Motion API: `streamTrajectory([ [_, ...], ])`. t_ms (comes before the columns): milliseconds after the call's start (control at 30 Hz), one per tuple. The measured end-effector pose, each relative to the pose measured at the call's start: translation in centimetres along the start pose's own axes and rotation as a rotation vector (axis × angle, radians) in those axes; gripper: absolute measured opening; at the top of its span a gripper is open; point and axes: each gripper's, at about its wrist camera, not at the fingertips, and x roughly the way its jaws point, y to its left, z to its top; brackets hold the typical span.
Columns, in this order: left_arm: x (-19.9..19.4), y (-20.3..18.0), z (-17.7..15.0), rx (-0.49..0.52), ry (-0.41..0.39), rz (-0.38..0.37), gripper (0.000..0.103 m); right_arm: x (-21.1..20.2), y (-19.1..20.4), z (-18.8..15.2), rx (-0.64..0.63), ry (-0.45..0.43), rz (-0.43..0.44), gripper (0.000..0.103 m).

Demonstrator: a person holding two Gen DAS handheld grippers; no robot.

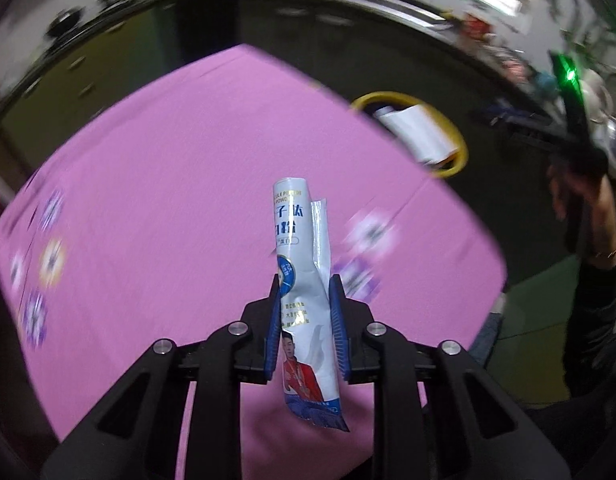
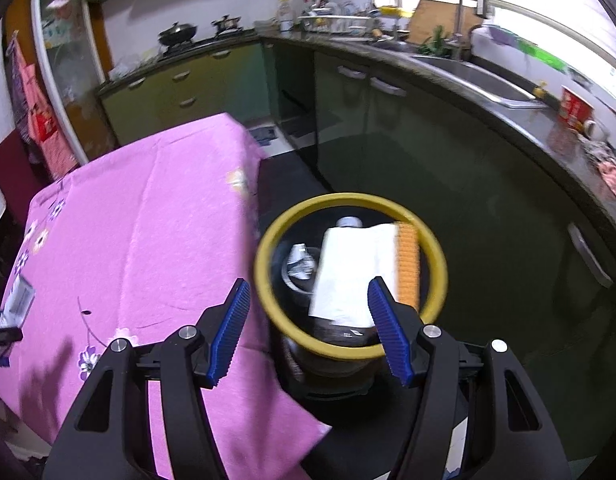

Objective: Collect trash
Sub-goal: 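Carry the sachet over the bin and drop it with the left gripper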

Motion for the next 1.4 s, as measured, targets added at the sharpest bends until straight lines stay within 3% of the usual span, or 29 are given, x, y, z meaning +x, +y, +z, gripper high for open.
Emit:
streamTrajectory([
  [100, 1.3, -3.0, 4.6, 0.071, -0.02, -0.042, 0.022, -1.1, -1.8, -0.6, 0.033, -0.012, -0.014, 0.061],
  [267, 5.9, -7.2, 12.6, 0.09, -0.008, -0.149, 0.022, -2.1, -5.2, -2.0, 0.099, -0.025, -0.026, 0.061],
  [400, 11.4, -10.1, 18.0, 0.071, 0.007, -0.159, 0.022, -2.3, -7.5, -3.3, 0.143, -0.022, -0.025, 0.061],
  [600, 20.4, -10.8, 22.3, -0.055, 0.076, -0.097, 0.022, -1.5, -10.3, -5.2, 0.195, 0.002, -0.014, 0.061],
  [767, 25.1, -10.1, 22.3, -0.147, 0.149, -0.085, 0.024, -0.2, -11.6, -6.2, 0.221, 0.028, 0.0, 0.061],
  [833, 25.9, -9.9, 21.9, -0.166, 0.164, -0.086, 0.03, 0.1, -11.7, -6.4, 0.229, 0.032, 0.01, 0.061],
  [900, 26.3, -9.8, 21.7, -0.179, 0.17, -0.078, 0.045, 0.2, -11.4, -6.4, 0.231, 0.032, 0.02, 0.061],
  [1033, 25.2, -9.6, 21.5, -0.171, 0.139, -0.067, 0.056, 0.0, -10.5, -6.1, 0.217, 0.026, 0.036, 0.062],
  [1133, 22.4, -8.8, 20.5, -0.186, 0.096, -0.091, 0.06, -0.5, -9.6, -5.9, 0.202, 0.021, 0.043, 0.067],
  [1233, 18.7, -7.9, 18.6, -0.191, 0.023, -0.114, 0.073, -1.0, -8.3, -6.0, 0.181, 0.024, 0.061, 0.068],
  [1300, 15.0, -6.9, 16.5, -0.184, -0.064, -0.095, 0.084, -1.4, -7.1, -6.2, 0.159, 0.028, 0.079, 0.068],
  [1400, 9.6, -5.2, 12.7, -0.184, -0.195, -0.028, 0.092, -2.1, -4.7, -6.3, 0.12, 0.025, 0.106, 0.068],
])
